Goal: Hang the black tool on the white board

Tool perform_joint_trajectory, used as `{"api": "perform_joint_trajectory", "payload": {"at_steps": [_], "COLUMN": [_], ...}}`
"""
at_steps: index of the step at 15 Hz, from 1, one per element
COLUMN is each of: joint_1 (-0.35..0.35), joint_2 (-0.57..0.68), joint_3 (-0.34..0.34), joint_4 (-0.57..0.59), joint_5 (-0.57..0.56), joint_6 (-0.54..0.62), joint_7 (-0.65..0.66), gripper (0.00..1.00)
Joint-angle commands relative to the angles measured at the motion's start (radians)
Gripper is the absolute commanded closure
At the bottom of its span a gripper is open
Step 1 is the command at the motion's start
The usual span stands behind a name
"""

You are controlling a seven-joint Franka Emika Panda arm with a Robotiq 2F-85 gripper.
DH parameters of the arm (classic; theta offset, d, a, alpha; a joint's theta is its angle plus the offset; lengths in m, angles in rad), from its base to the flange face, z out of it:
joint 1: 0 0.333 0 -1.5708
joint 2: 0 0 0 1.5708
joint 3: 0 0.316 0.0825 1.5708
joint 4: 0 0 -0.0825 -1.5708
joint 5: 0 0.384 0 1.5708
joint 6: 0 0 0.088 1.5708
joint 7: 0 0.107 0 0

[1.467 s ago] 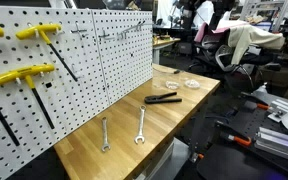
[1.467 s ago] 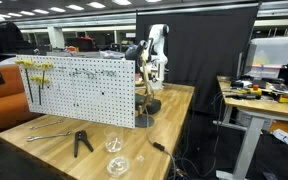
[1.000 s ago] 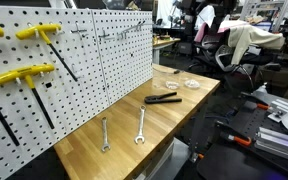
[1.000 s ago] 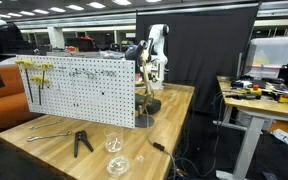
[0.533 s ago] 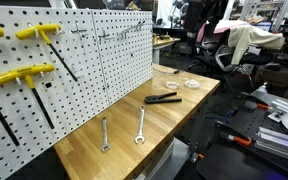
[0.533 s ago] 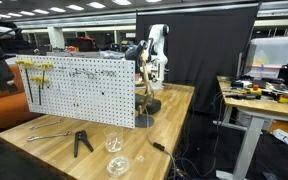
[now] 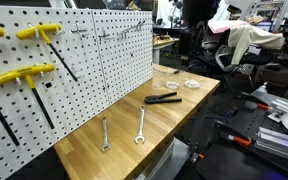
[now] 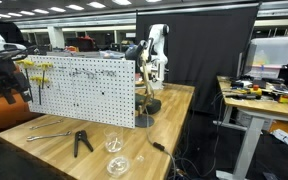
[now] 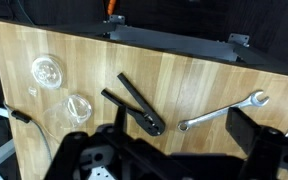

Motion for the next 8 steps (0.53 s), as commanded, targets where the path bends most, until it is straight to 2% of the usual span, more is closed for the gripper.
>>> {"api": "perform_joint_trajectory", "payload": {"at_steps": [1,6,8], "joint_1": [0.016,0.019,0.003], "joint_2": [0.000,0.014,0.043], "joint_3": [-0.017,-0.025,-0.017], "joint_4": [0.001,0.005,0.004], "joint_5": [-0.010,-0.003,-0.052], "joint_6": [-0.004,-0.005,0.023], "joint_7": [0.005,-0.010,-0.027], "gripper": [0.00,0.00,0.00]}}
